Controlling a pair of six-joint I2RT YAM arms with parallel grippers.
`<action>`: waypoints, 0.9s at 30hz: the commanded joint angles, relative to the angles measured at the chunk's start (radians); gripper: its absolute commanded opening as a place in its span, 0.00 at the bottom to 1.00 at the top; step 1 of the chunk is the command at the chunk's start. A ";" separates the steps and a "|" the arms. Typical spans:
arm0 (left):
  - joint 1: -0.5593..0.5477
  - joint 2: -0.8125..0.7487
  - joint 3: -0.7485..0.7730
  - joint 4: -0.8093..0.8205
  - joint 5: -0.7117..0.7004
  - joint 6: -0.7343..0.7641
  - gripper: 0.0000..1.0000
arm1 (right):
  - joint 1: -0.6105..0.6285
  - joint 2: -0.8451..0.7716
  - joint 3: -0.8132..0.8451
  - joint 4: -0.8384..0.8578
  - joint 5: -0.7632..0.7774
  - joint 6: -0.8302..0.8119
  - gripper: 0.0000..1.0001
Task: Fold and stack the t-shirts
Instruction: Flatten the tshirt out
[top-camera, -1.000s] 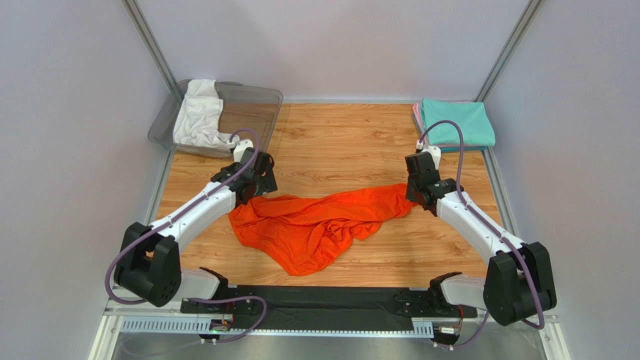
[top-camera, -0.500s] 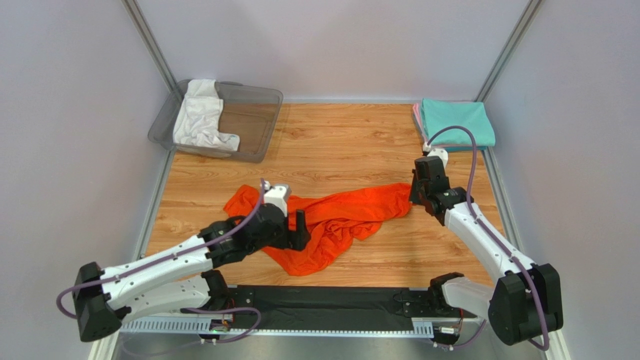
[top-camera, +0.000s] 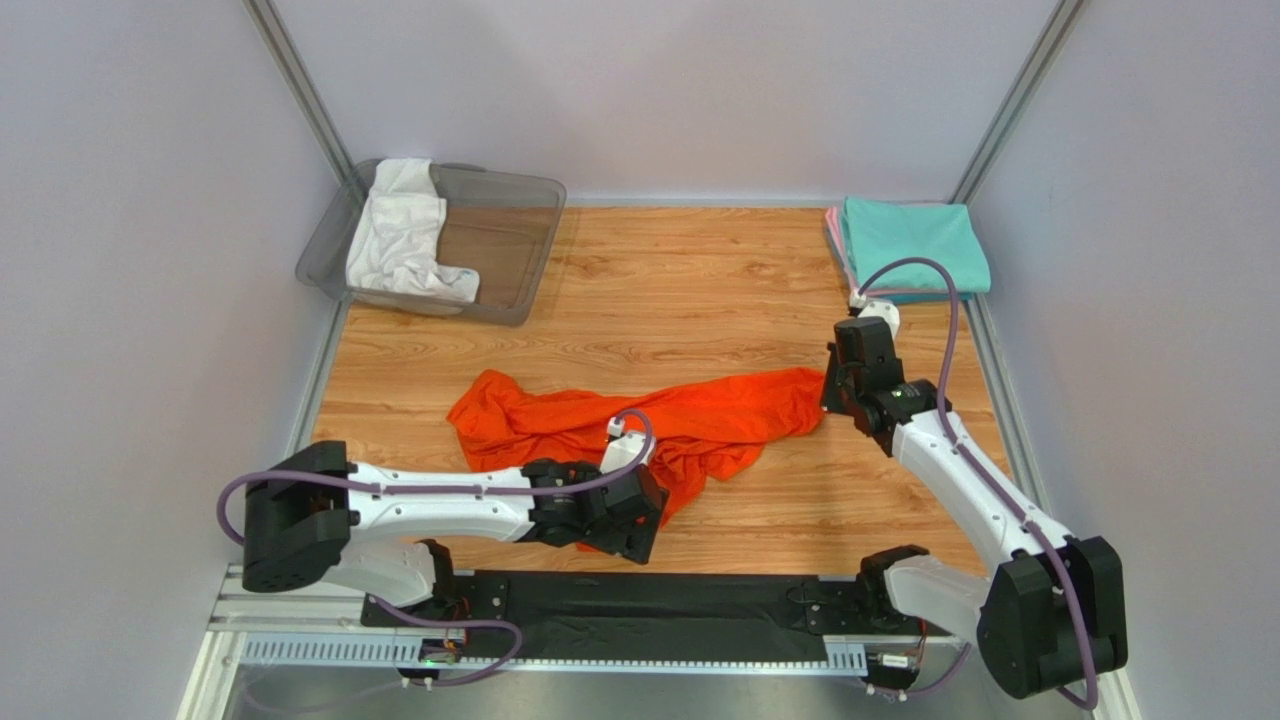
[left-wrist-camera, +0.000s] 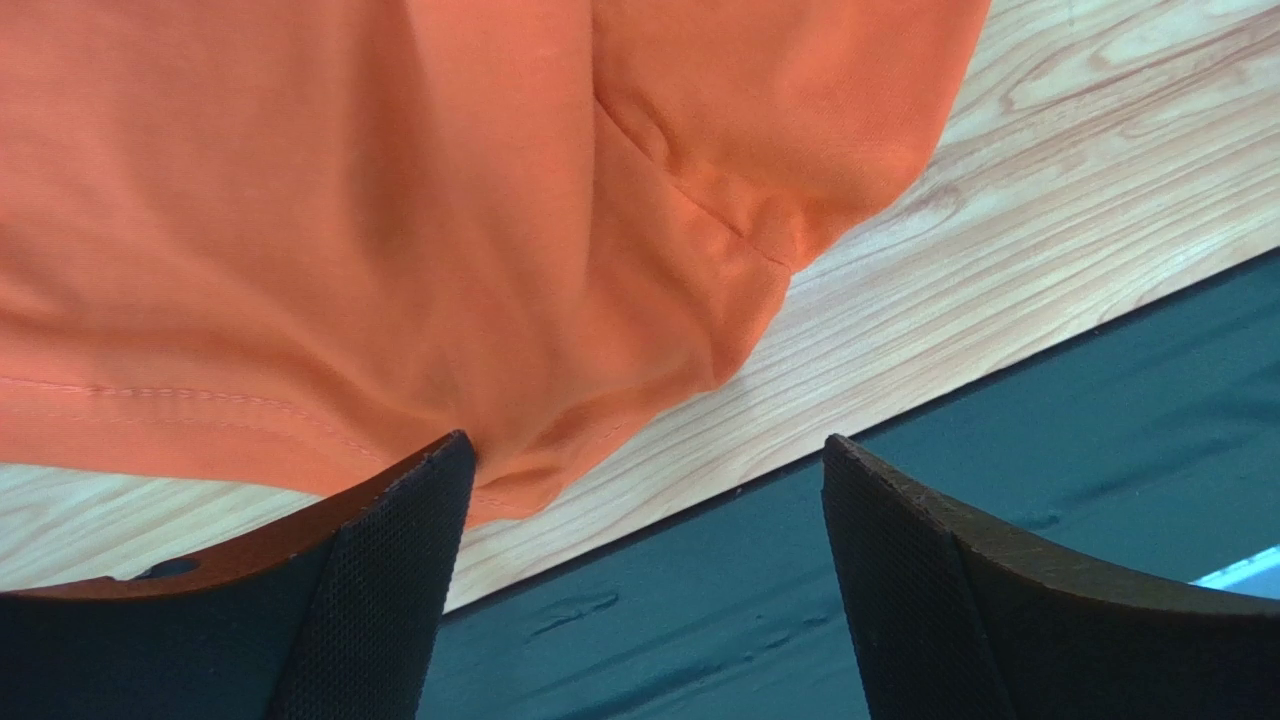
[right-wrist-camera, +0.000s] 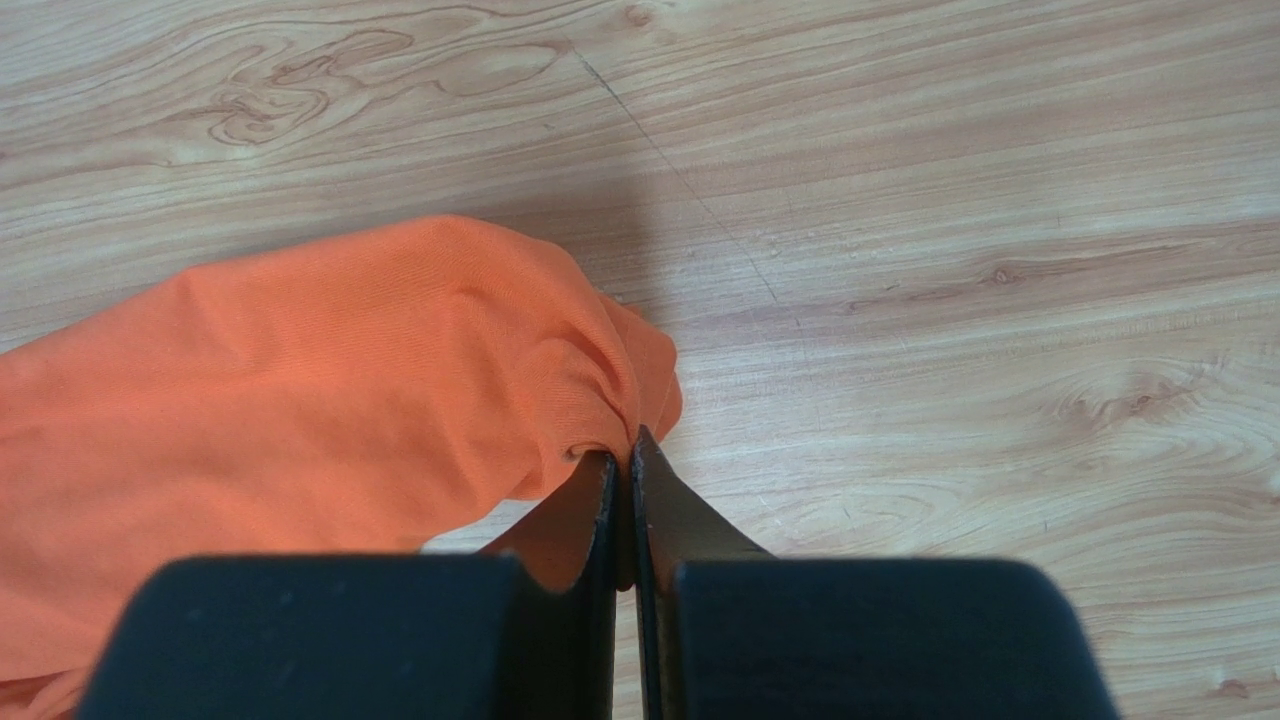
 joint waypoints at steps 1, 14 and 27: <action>0.000 0.053 0.031 0.033 0.008 -0.020 0.91 | -0.009 -0.004 -0.002 0.027 -0.009 0.004 0.00; 0.038 0.255 0.042 -0.013 -0.067 -0.103 0.18 | -0.012 -0.016 -0.011 0.033 -0.040 0.001 0.00; 0.047 -0.265 0.097 -0.280 -0.534 -0.062 0.00 | -0.012 -0.188 0.010 -0.019 -0.092 0.000 0.00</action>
